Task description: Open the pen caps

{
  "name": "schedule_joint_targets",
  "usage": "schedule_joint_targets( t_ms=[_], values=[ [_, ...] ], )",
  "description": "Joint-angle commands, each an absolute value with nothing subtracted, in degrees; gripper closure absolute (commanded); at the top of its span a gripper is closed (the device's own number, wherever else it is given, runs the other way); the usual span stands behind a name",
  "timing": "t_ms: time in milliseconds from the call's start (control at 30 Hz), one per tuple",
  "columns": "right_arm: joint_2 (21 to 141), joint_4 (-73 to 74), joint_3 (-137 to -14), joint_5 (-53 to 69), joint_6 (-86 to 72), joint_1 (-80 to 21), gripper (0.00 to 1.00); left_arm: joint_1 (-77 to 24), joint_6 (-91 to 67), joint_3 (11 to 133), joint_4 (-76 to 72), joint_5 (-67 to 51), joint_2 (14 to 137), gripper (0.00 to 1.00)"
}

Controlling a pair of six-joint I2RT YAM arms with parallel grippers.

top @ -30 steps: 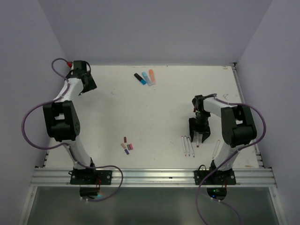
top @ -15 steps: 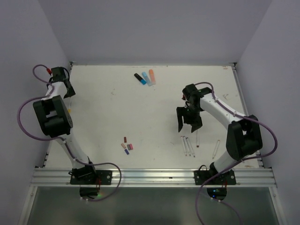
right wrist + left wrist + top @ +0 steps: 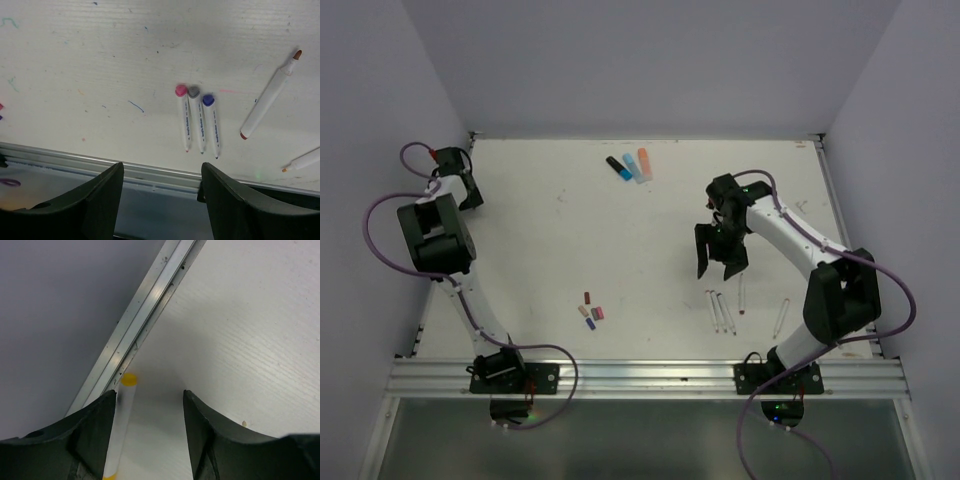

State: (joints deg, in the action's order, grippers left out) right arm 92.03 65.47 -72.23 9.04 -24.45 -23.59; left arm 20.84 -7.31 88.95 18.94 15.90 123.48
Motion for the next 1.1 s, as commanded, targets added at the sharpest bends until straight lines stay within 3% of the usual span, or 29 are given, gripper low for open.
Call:
schedule_joint_targets(
  t_ms=[0, 267, 733, 867, 1067],
  values=[
    [91.05, 67.06, -76.72, 10.37, -26.19, -25.05, 0.34, 21.53, -7.38, 90.35, 21.0, 14.5, 126.12, 0.41],
    [89.56, 67.06, -77.08, 9.32, -27.07, -25.66, 0.33, 21.8, -10.72, 82.01, 17.58, 8.88, 122.79, 0.47],
    [86.14, 65.74, -75.5, 10.11, -26.98, -25.66, 0.32, 21.88, -12.39, 83.23, 27.77, 8.26, 120.59, 0.48],
    [84.47, 65.74, -74.45, 10.11, -26.72, -25.66, 0.32, 21.89, -12.04, 82.01, 28.39, 8.0, 119.53, 0.52],
    [82.88, 65.74, -73.83, 10.02, -26.28, -25.66, 0.32, 21.88, -12.3, 80.43, 29.01, 7.47, 119.09, 0.66]
  ],
)
